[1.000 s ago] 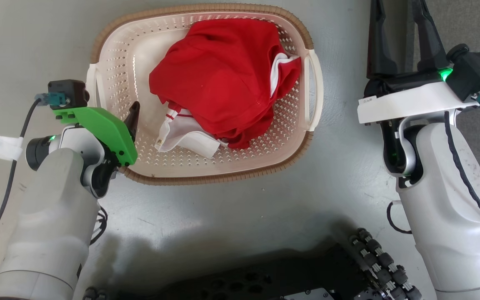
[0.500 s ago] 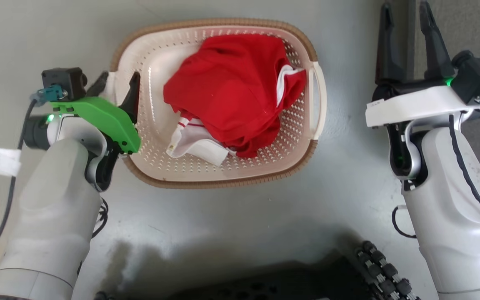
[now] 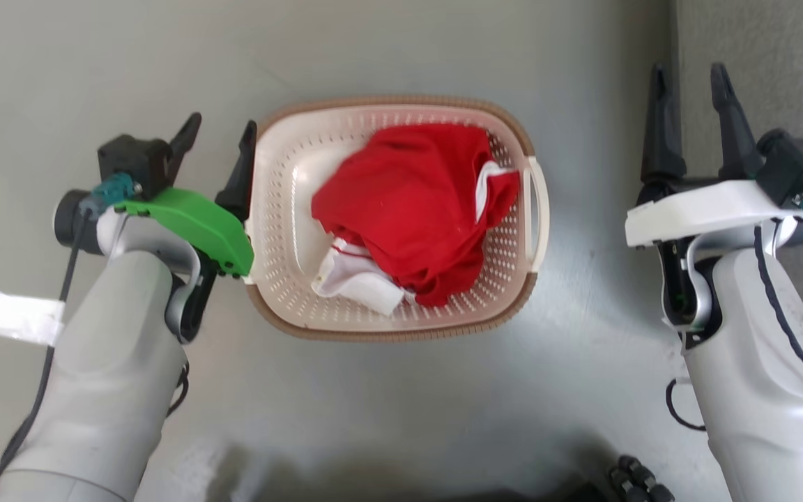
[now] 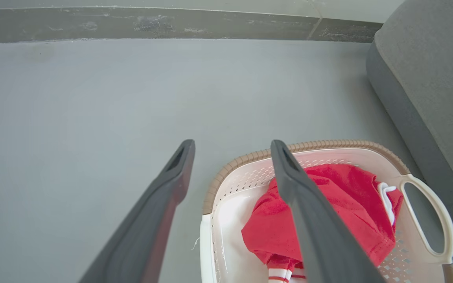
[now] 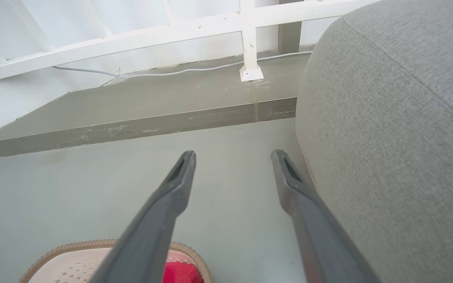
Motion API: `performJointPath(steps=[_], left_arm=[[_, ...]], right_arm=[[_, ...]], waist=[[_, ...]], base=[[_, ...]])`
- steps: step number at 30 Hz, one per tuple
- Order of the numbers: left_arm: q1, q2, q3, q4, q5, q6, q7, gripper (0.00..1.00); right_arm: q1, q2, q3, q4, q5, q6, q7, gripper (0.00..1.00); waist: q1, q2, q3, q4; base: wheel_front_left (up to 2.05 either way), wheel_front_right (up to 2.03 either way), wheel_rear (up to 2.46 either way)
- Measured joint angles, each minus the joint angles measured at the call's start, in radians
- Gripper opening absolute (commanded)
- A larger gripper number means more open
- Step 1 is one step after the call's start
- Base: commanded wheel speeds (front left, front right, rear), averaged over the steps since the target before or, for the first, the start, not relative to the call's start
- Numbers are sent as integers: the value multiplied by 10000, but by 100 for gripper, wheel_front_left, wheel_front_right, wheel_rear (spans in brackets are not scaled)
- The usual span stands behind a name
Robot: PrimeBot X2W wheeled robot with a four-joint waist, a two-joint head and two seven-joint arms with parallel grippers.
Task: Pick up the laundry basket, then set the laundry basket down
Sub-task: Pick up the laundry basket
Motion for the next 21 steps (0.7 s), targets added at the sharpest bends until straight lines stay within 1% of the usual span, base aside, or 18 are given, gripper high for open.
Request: performJointPath(steps=[3, 6, 10, 12, 15, 21], left_arm=[[220, 8, -6, -236, 81, 2, -10, 100], [391, 79, -4, -454, 293, 25, -12, 100], [700, 267, 61, -876, 479, 230, -42, 100], [852, 291, 65, -1068, 573, 267, -42, 100], [1125, 303, 190, -1630, 623, 286, -42, 100], [1497, 458, 410, -2692, 922, 573, -42, 100]], right_arm=[[183, -2, -31, 104, 0, 8, 0, 100], [383, 2, -38, 153, -29, 90, 0, 100], [536, 6, -75, 155, -90, 144, 0, 100], [656, 4, -115, 144, -111, 176, 0, 100], [848, -10, -192, 81, -174, 176, 0, 100], [1273, -75, -324, -75, -238, 176, 0, 100]], waist=[[0, 0, -411, 76], [0, 0, -829, 142], [0, 0, -1394, 205], [0, 1, -1681, 225], [0, 1, -2101, 246], [0, 0, -2894, 279]], base=[[0, 0, 0], [0, 0, 0], [0, 0, 0], [0, 0, 0], [0, 0, 0], [0, 0, 0]])
